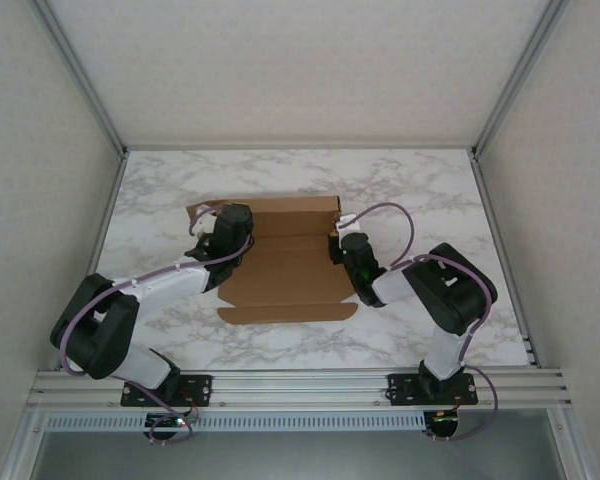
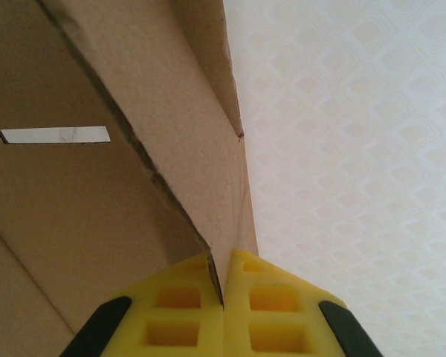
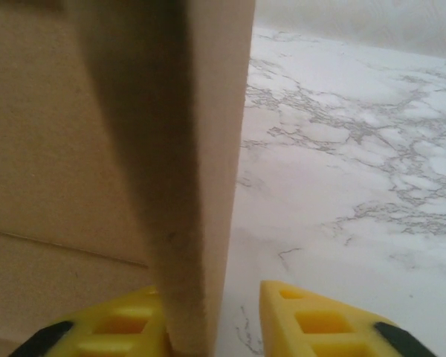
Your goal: Fold the paper box
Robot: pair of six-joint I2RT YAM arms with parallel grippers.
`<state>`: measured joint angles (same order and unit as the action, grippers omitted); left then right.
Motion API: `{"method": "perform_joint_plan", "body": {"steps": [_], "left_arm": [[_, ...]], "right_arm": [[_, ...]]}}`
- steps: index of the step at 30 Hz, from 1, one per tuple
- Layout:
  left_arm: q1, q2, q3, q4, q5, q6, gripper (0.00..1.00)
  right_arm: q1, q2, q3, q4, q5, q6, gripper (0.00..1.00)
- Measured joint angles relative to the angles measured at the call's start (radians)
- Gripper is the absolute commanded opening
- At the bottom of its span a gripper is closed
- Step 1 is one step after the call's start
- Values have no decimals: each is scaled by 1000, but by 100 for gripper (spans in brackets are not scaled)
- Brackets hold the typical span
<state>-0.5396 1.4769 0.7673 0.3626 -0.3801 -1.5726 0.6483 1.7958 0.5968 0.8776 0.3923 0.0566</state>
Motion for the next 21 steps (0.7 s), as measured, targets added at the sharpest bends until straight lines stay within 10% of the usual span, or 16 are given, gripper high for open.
{"method": "perform_joint_plan", "body": {"steps": [16,21], "left_arm": [[-27,6,3,0,-48,-24,0],[-35,11,5,-2,-63,-26,0]], "right_arm": [[35,44,123,-126,142,54,13],[47,55,130,-142,185,70,46]]}}
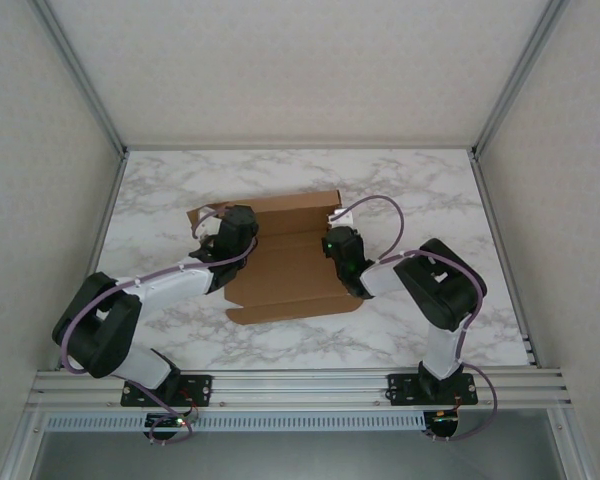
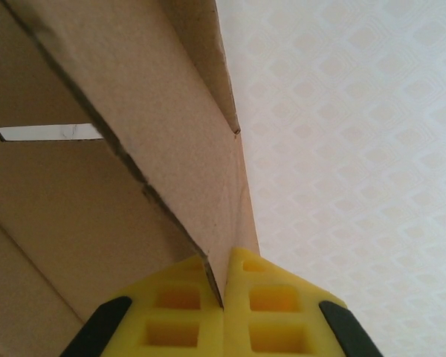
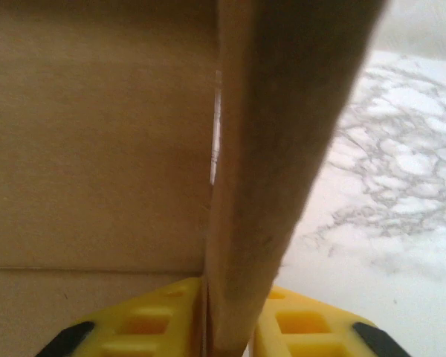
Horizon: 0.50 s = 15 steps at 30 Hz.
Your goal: Fold the paper box
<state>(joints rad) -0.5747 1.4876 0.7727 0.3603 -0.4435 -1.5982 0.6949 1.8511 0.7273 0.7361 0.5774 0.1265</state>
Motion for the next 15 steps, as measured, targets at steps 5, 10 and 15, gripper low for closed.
{"method": "perform_joint_plan", "body": {"steps": [5,10,15], "left_arm": [[-7,0,-2,0,-2,8,0],[-7,0,-4,5,-3,17,0],[-7,0,-4,5,-3,23,0]], "right_arm": [[0,-123,-98,-32,-48,-11,68],[-3,-400,-166,-110,-201,2,69],[-14,-627,-175,-215,-397,90,73]]}}
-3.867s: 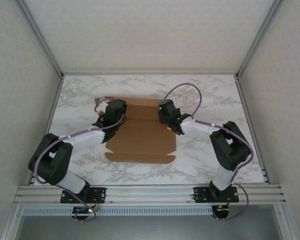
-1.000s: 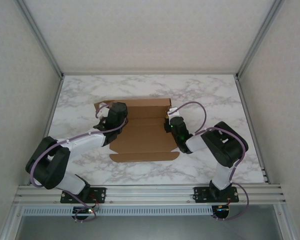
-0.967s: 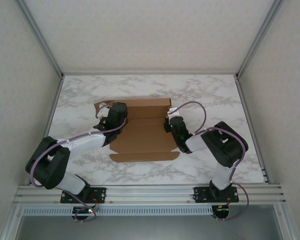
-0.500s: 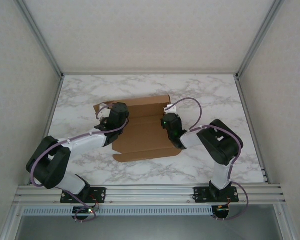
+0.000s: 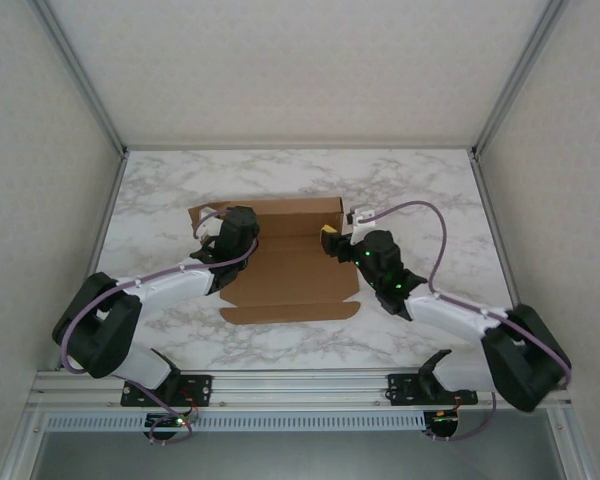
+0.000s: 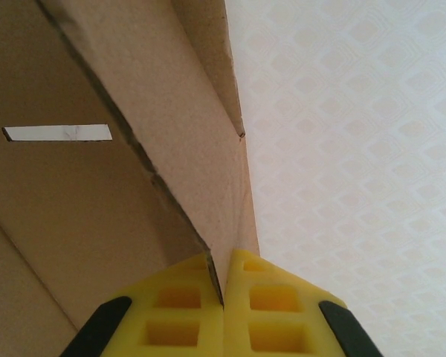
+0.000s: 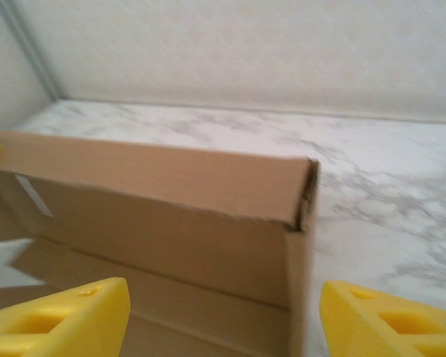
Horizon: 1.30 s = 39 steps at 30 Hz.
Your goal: Fold the paper box
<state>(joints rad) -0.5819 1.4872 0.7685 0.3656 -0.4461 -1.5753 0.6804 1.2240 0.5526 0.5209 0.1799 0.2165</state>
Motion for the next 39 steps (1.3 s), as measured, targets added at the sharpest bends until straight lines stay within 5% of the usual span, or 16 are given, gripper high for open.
{"method": "perform_joint_plan", "body": {"steps": [4,7,12,18,39], "left_arm": [[0,-1,-8,12,0,0,0],[0,-2,-19,34,0,0,0],[0,-2,-24,47,2,1,0],[0,-2,-32,64,5,3,0],[2,15,-48,141,31,3,0]], "right_arm": [[-24,-71,69,-181,-81,187,72],[-33,-63,131,-246,-120,372,62],[-33,20,157,-217,-168,736,57],[-30,200,198,-126,-224,997,58],[47,468,338,138,-136,1236,21]]}}
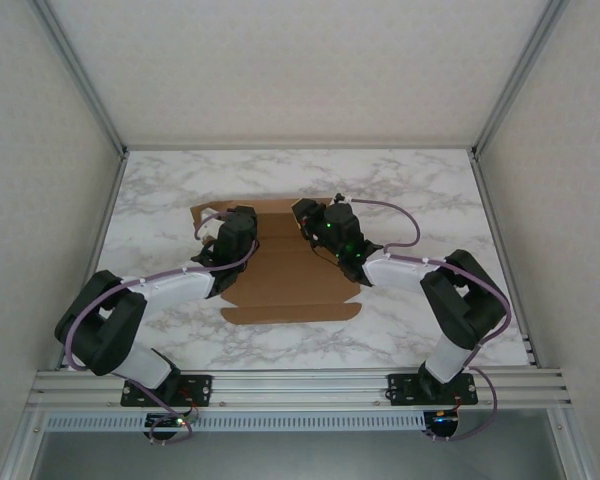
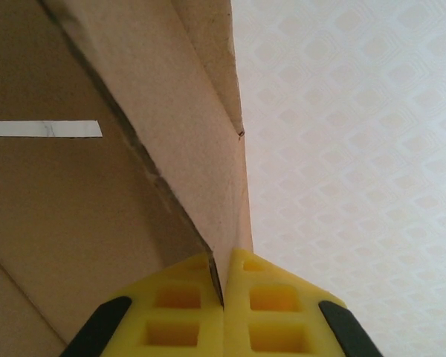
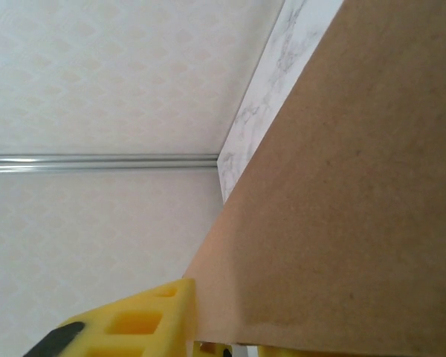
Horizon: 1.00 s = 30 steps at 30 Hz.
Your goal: Fold the paper box
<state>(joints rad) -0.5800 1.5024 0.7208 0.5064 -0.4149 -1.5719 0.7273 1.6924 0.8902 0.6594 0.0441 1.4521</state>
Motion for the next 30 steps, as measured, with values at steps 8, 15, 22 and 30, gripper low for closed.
{"method": "perform_joint_plan", "body": {"steps": [8,15,22,30], "left_arm": [[0,-2,-3,9,0,12,14],[0,-68,-33,-97,48,113,47],[0,-175,17,-330,140,370,51],[40,-306,173,-568,301,783,54]], "right_arm": [[7,0,0,-6,34,-9,10],[10,-19,-32,-2,43,-27,7],[-17,-84,-85,-32,77,-52,8],[-40,-170,-97,-146,94,-117,6]]}}
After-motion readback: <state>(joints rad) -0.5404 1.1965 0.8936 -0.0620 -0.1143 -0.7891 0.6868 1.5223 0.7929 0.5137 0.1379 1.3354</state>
